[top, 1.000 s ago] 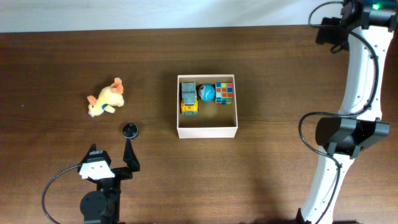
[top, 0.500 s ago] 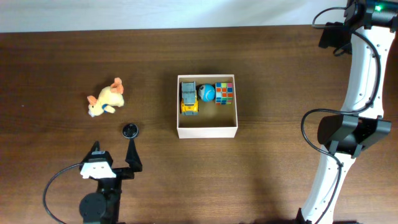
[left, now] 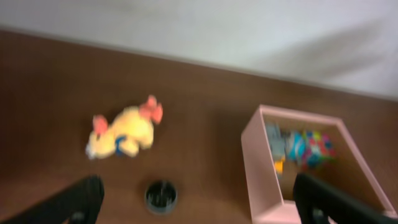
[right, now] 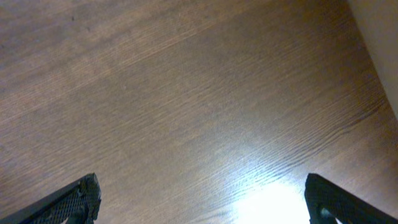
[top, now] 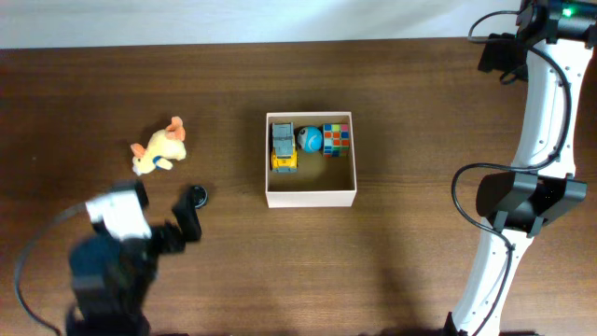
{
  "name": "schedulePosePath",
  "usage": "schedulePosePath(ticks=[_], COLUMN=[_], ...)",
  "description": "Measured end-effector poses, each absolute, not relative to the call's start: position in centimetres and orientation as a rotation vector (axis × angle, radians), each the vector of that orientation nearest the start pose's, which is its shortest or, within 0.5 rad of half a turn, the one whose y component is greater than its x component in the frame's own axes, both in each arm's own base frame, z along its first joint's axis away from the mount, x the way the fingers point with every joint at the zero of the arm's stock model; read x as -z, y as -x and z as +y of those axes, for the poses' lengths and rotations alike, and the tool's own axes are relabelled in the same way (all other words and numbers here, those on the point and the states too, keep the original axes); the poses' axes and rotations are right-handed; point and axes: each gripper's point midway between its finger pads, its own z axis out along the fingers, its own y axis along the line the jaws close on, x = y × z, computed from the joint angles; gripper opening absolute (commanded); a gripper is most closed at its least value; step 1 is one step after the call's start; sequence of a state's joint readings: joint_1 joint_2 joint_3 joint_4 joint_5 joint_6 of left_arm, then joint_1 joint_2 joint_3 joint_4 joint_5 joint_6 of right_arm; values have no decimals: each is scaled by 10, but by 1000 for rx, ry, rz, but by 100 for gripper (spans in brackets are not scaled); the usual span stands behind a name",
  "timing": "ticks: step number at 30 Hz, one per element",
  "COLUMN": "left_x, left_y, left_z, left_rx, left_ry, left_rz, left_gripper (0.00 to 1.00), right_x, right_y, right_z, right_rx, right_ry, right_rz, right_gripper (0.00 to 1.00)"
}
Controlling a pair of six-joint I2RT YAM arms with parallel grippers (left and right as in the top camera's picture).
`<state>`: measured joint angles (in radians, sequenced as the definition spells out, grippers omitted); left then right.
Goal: Pack container
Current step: 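Move the left gripper over the black round puck and lower it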
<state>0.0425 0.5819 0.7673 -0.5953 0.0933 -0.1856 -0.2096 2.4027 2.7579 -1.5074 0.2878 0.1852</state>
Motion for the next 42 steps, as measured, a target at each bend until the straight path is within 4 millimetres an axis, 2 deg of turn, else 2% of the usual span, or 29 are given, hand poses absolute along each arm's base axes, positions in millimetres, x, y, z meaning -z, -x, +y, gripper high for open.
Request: schedulePosePath(ticks=[2, 5, 10, 14, 20, 25, 33, 42], left_x=[-275, -275, -248, -217, -160, -132, -101, -65], left_y=[-271, -296, -338, -357, -363, -359, -334, -328], left_z=[-5, -7, -21, -35, -48, -48, -22, -5], left_rx=[182, 199, 312, 430, 557, 568, 336, 175], left_ry=[172, 179, 177, 170, 205, 241, 318, 348], left_rz=[2070, 2212, 2450, 2567, 2752, 2850, 3038, 3157], left_gripper=[99, 99, 99, 99, 99, 99, 99, 99], right_x=[-215, -215, -215, -215, -215, -215, -215, -215], right_y=[-500, -500, -500, -500, -500, -500, -500, -500], right_z=[-156, -156, -156, -156, -156, -156, -156, -156], right_rx=[398, 398, 398, 398, 398, 398, 398, 398], right_ry=[-611, -611, -611, -611, -610, -611, -611, -610], right_rz=[2631, 2631, 2631, 2632, 2631, 2631, 2631, 2632], right_gripper=[99, 99, 99, 99, 99, 99, 99, 99])
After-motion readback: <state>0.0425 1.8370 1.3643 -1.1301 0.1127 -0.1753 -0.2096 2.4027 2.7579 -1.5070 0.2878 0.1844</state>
